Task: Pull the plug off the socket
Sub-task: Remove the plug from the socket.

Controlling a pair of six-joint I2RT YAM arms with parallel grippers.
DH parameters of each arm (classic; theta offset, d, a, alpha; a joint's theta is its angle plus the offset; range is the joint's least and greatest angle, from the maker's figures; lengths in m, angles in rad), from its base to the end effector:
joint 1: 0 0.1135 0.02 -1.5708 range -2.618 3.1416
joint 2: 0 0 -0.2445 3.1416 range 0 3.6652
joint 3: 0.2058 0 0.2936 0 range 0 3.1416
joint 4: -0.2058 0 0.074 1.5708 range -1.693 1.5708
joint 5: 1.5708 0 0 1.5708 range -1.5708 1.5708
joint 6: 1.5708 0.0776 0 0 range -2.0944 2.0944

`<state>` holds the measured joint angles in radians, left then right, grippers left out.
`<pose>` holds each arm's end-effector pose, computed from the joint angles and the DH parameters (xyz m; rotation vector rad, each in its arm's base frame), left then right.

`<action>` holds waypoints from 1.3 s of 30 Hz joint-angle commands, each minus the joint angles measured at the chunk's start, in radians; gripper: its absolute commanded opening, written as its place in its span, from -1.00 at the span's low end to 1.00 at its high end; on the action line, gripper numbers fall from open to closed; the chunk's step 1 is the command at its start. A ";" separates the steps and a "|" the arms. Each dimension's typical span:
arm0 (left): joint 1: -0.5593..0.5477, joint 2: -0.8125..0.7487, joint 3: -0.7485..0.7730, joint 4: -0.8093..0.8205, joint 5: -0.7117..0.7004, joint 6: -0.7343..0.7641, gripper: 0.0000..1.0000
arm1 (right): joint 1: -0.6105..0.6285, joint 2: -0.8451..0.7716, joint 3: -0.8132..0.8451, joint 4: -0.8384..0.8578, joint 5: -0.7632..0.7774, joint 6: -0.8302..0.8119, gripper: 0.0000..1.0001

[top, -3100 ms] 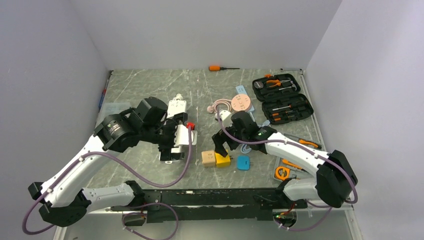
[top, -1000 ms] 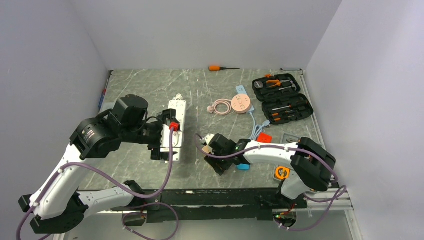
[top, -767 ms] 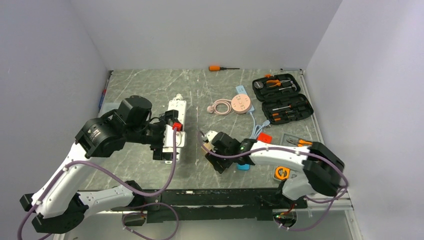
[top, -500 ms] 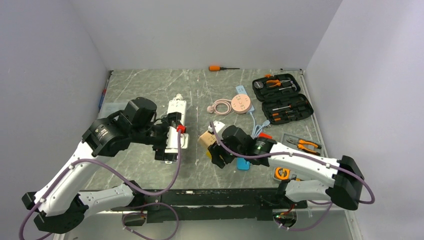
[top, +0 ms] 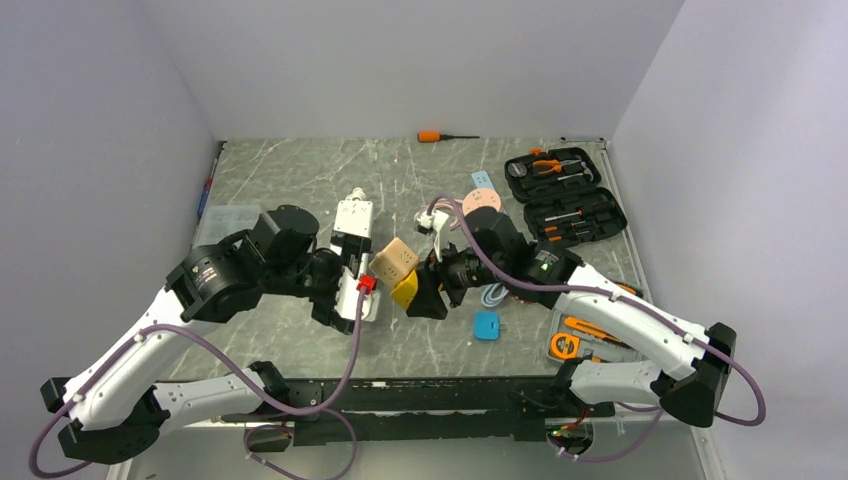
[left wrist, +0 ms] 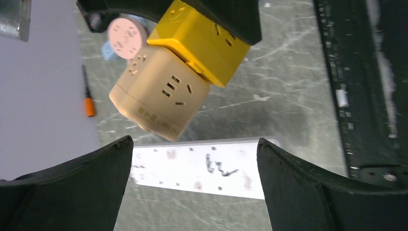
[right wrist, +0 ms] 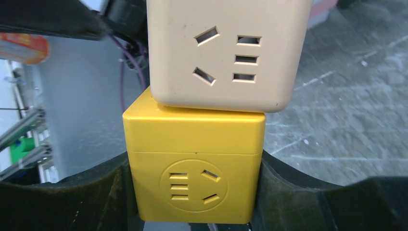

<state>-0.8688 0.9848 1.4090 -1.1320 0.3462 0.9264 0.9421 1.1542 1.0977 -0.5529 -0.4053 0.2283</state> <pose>0.1308 -0.1955 0.3946 1.8692 1.2593 -0.3629 0.1697 0.2853 0.2976 -1.0479 2.0959 1.0702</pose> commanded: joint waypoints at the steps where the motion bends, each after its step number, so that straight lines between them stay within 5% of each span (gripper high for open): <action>1: -0.050 -0.044 -0.043 0.183 -0.099 0.121 0.99 | -0.058 0.023 0.113 -0.042 -0.225 -0.007 -1.00; 7: -0.113 -0.107 -0.164 0.320 -0.236 0.243 0.99 | -0.136 0.054 0.150 -0.112 -0.351 -0.036 -1.00; 18: -0.203 -0.229 -0.353 0.421 -0.255 0.483 0.99 | -0.143 0.138 0.253 -0.180 -0.400 -0.082 -1.00; 39: -0.262 -0.191 -0.413 0.530 -0.305 0.508 0.99 | -0.036 0.155 0.291 -0.209 -0.272 -0.075 -1.00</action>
<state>-1.1255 0.7895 1.0023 -0.6304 0.0536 1.4284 0.8589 1.3121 1.3235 -0.7948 -0.7116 0.1570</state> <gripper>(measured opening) 0.994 0.637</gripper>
